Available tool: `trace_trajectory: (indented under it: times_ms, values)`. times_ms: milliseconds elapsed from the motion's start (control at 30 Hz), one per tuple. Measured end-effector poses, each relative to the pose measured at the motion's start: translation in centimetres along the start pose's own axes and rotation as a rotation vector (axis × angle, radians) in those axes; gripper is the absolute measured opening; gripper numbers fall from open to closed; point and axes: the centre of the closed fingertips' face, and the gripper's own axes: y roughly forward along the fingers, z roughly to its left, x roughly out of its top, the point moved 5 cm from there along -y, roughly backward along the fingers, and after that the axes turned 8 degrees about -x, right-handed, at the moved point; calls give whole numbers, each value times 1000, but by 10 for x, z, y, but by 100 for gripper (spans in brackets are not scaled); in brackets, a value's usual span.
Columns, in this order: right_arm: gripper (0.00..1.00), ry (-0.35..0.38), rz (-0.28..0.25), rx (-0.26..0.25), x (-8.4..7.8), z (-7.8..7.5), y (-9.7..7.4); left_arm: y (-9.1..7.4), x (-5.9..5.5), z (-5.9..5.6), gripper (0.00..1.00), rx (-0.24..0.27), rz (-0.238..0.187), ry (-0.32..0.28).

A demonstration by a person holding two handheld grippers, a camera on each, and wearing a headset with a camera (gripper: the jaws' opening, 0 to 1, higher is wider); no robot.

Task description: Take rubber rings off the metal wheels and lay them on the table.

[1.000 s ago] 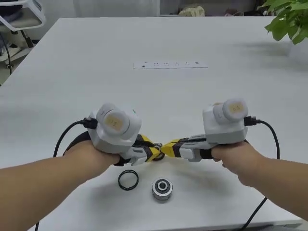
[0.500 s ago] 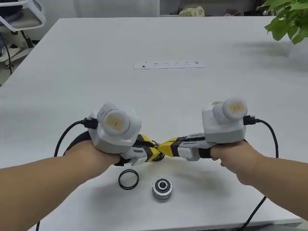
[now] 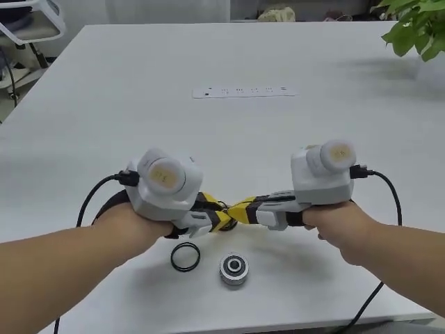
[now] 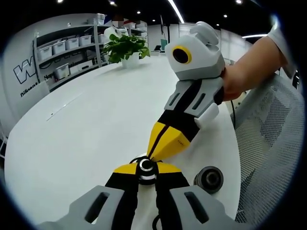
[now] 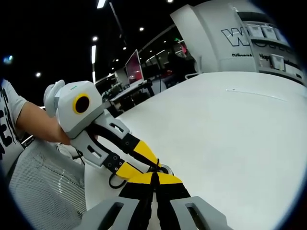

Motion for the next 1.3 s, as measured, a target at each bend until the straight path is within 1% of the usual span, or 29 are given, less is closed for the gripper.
trace_trajectory:
  times_ms: [267,300,333,433,500,567,633,867,1033,1167,1300]
  values:
    - [0,17,-8,0,0,-1,-1,0,0,0,9,-13,6,0]
    - [0,18,-9,0,1,-1,-1,-1,1,0,10,-14,7,3]
    - [0,24,-13,1,1,-1,-1,-1,1,-2,11,-24,17,26]
    - [0,25,-16,4,2,-1,-1,-2,3,-2,12,-24,17,34]
    - [0,30,-21,7,3,-1,-1,-5,6,-2,13,-29,5,25]
    - [0,31,-26,8,4,-1,-2,-7,6,-4,16,-47,-4,14]
    - [0,36,-30,10,5,-1,-3,-9,6,-5,18,-51,-8,19]
    - [0,39,-30,25,6,2,-3,-18,12,-13,20,-70,-42,18]
    - [0,38,-31,30,7,4,-4,-25,11,-14,22,-66,-52,23]
    - [0,47,-39,39,9,6,-5,-33,13,-16,24,-66,-78,1]
    - [0,53,-47,47,12,8,-6,-40,16,-18,27,-62,-99,-4]
